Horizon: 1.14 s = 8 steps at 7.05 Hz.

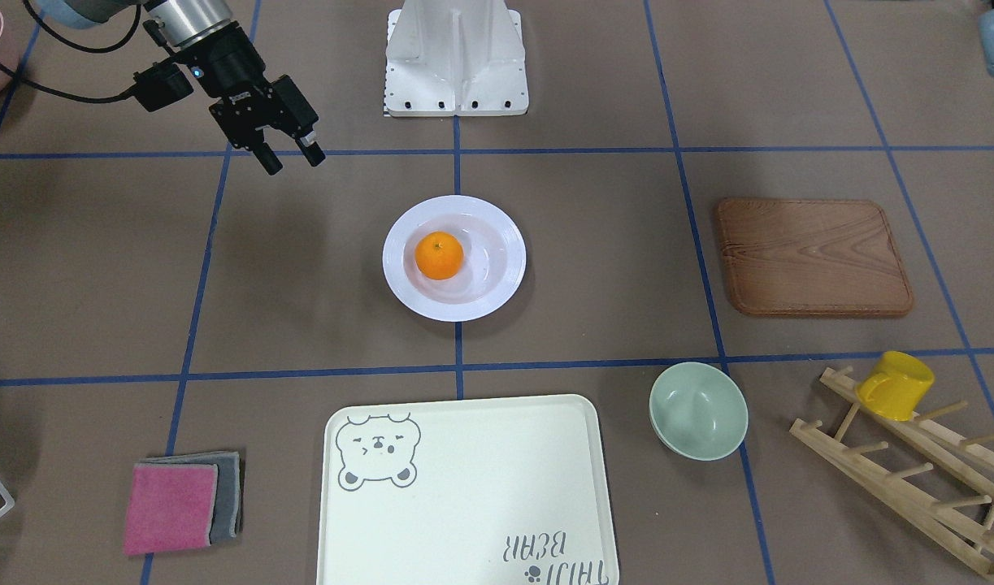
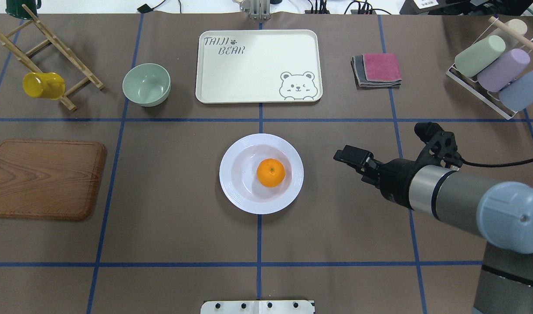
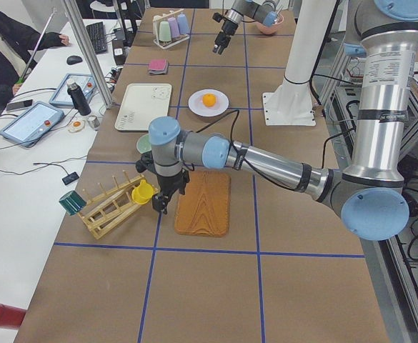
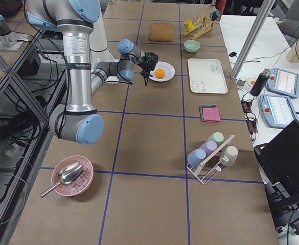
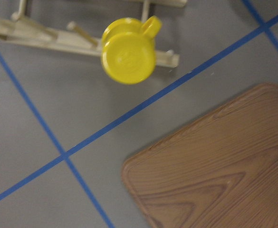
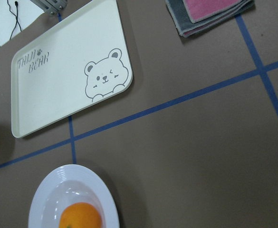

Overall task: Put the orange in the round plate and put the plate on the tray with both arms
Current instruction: 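Move the right gripper to the plate rim nearest the robot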

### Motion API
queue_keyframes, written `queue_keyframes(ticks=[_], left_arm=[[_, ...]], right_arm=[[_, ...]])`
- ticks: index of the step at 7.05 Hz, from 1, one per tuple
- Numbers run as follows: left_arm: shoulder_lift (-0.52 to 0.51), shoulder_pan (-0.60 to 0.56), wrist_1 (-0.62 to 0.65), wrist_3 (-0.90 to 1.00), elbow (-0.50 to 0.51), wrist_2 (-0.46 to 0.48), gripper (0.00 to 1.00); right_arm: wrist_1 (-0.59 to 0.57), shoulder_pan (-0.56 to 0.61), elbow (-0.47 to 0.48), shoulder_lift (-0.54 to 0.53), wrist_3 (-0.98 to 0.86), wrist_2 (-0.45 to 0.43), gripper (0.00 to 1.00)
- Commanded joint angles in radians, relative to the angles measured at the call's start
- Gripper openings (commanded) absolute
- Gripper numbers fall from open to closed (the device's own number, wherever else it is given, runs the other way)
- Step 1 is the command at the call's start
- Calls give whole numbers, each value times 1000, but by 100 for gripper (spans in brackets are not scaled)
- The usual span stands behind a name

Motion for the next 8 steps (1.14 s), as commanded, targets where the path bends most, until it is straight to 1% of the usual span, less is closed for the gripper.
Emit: queue_keyframes(ticks=[1, 2, 3, 4, 5, 6, 8], left_arm=[[1, -178, -29, 51, 193, -86, 99], [35, -229, -28, 52, 171, -119, 99], [61, -231, -28, 49, 137, -121, 99], [74, -231, -31, 46, 134, -122, 99], [72, -231, -31, 43, 134, -122, 99], [74, -231, -32, 44, 132, -122, 99], [75, -231, -32, 43, 134, -122, 99]], right_arm=[[2, -137, -3, 34, 131, -185, 100], [2, -181, -19, 46, 204, -243, 100], [4, -209, -108, 123, 293, -309, 100], [4, -217, -224, 221, 387, -337, 99], [4, -224, -280, 233, 451, -344, 99], [5, -231, -318, 235, 502, -372, 98], [16, -211, -375, 241, 519, -373, 95]])
